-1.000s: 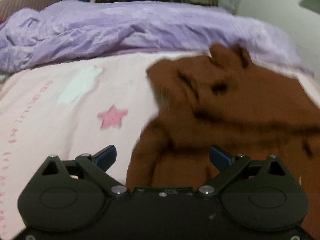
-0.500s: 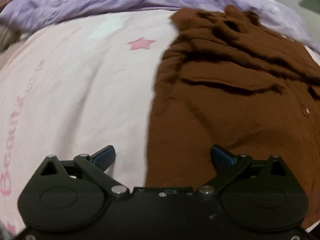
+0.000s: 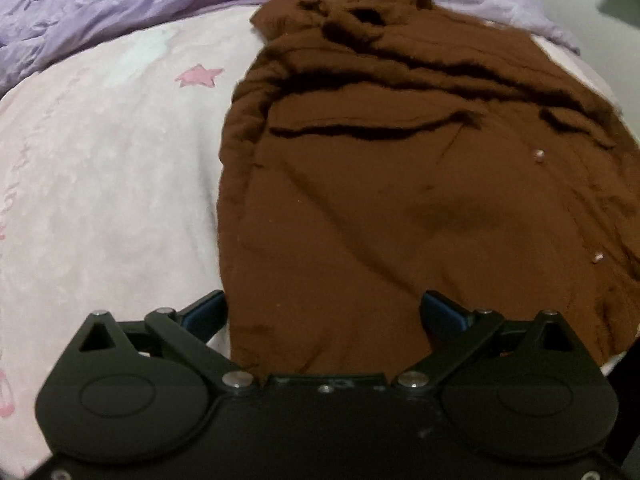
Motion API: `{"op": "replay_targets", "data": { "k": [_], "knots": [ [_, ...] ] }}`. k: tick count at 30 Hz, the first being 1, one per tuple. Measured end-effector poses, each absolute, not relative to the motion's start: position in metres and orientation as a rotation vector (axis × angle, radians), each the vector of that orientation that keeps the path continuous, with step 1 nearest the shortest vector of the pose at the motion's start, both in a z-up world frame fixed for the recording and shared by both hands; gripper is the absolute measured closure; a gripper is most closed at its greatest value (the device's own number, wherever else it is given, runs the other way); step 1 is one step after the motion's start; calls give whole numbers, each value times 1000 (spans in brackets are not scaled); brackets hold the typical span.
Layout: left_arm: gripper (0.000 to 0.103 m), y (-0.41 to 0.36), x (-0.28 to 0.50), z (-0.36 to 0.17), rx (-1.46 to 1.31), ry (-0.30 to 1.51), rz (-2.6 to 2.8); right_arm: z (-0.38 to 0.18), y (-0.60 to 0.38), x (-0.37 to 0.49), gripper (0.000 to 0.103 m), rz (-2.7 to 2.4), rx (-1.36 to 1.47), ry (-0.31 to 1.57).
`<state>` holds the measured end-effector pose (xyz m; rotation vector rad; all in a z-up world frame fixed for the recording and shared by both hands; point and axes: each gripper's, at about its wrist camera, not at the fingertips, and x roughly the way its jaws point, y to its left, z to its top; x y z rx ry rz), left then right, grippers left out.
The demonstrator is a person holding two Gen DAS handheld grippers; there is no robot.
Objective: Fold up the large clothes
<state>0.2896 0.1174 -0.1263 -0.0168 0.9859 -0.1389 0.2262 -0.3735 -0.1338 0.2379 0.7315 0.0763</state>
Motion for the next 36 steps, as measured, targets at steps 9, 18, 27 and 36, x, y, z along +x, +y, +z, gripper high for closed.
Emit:
{"op": "replay_targets", "data": {
  "k": [9,18,27,36],
  "knots": [
    [0,124,299,-139,-136,969,-149,-145,-377,236,13,86,258,733],
    [91,136,295,-107,-145,911,-80,-116,-376,215,89,31,335,676],
    [91,134,283,-87,15,928,-46,-103,-367,196,88,-94,281,712],
    [15,135,264,-74,4,787,61,-101,-362,175,39,-355,285,610]
  ]
}}
